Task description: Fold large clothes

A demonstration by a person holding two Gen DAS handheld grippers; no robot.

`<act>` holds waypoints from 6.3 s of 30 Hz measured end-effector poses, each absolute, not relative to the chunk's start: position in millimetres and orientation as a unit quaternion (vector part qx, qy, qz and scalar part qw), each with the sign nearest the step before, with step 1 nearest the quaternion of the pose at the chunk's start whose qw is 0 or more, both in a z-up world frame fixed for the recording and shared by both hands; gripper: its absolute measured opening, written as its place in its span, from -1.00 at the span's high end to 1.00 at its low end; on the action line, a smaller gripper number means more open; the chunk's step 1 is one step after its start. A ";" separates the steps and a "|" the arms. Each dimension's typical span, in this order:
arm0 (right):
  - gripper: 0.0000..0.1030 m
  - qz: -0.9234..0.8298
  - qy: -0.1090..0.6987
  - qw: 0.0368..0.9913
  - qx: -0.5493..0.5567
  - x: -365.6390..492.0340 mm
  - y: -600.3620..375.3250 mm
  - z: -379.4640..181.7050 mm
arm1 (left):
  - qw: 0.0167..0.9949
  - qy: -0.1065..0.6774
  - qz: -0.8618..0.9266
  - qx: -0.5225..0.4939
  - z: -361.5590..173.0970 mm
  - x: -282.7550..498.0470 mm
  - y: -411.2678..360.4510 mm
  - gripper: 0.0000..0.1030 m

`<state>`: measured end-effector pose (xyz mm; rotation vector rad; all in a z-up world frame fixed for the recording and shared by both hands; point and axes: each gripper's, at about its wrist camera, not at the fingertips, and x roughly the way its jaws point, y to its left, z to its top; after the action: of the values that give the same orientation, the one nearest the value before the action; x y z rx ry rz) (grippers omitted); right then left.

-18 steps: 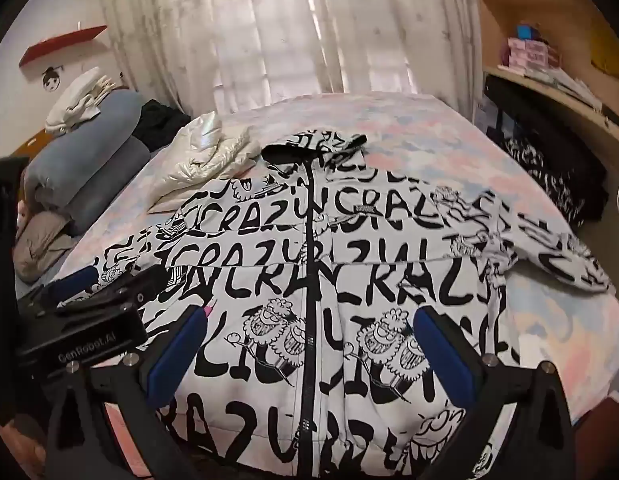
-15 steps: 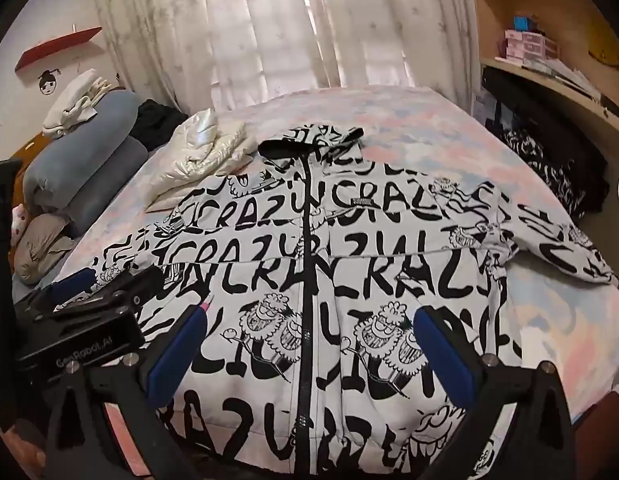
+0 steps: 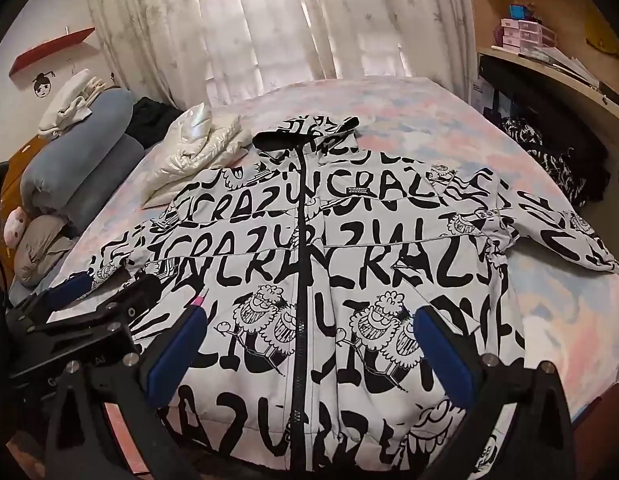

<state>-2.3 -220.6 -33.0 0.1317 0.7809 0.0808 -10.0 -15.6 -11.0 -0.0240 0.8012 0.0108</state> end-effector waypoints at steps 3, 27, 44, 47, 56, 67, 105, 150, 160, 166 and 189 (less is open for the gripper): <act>-1.00 0.041 0.381 0.922 0.064 -2.4 -220.8 -34.2 | 0.921 0.390 0.005 -0.011 -11.4 -10.3 -16.6 -0.99; -1.00 0.046 0.396 0.913 0.082 1.2 -223.1 -42.5 | 0.921 0.390 0.005 -0.016 -3.4 -12.3 -6.9 -0.98; -1.00 0.055 0.393 0.914 0.086 -0.2 -222.8 -41.8 | 0.921 0.390 0.005 -0.017 -3.3 -11.3 -7.5 -0.98; -1.00 0.056 0.394 0.914 0.086 0.6 -224.7 -41.9 | 0.920 0.391 0.004 -0.019 -3.8 -12.8 -6.7 -0.98; -1.00 0.061 0.394 0.912 0.093 -0.5 -225.6 -43.1 | 0.919 0.393 0.004 -0.020 -5.2 -13.7 -7.2 -0.98; -1.00 0.063 0.395 0.912 0.092 1.0 -227.8 -46.5 | 0.910 0.412 -0.010 -0.036 -12.5 -11.2 -1.1 -0.98; -1.00 -0.097 0.235 0.965 0.059 43.6 -414.1 113.6 | 0.960 0.228 -0.158 0.021 166.6 104.9 -177.0 -0.99; 0.92 -0.137 0.250 0.909 0.303 88.7 -607.2 -14.0 | 0.919 0.364 -0.141 0.059 -17.1 228.9 -282.0 -0.98; 0.34 0.115 0.309 0.933 0.144 162.8 -357.3 13.4 | 0.918 0.384 -0.084 -0.057 -18.3 212.7 -111.5 -0.98; -0.18 0.124 0.391 0.908 0.092 151.1 -302.8 -65.9 | 0.885 0.449 -0.080 -0.090 -83.7 197.6 -55.9 -0.98; -0.18 0.046 0.388 0.887 0.246 105.8 -364.2 -161.2 | 0.812 0.507 -0.198 -0.211 -172.3 246.9 -127.0 0.03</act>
<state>105.8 -364.2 -161.2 0.5107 0.8067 0.0949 246.9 -127.0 -172.3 -0.4510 1.0816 -0.4225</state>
